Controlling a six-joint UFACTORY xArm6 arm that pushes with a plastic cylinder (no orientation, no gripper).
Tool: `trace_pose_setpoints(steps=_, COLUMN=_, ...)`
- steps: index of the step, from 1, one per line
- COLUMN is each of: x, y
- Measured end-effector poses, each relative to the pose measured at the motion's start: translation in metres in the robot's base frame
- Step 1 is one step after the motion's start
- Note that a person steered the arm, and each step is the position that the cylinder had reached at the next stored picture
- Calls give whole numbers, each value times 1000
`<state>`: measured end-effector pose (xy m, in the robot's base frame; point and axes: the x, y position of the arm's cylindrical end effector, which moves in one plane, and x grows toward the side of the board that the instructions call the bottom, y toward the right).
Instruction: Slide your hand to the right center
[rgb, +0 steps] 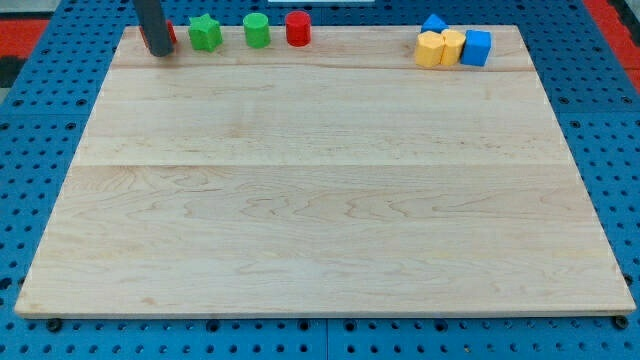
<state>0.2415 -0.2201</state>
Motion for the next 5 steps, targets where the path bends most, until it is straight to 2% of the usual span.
trace_pose_setpoints(steps=1, x=0, y=-3)
trace_pose_setpoints(steps=2, x=32, y=68)
trace_pose_setpoints(steps=4, x=122, y=244)
trace_pose_setpoints(steps=5, x=130, y=340)
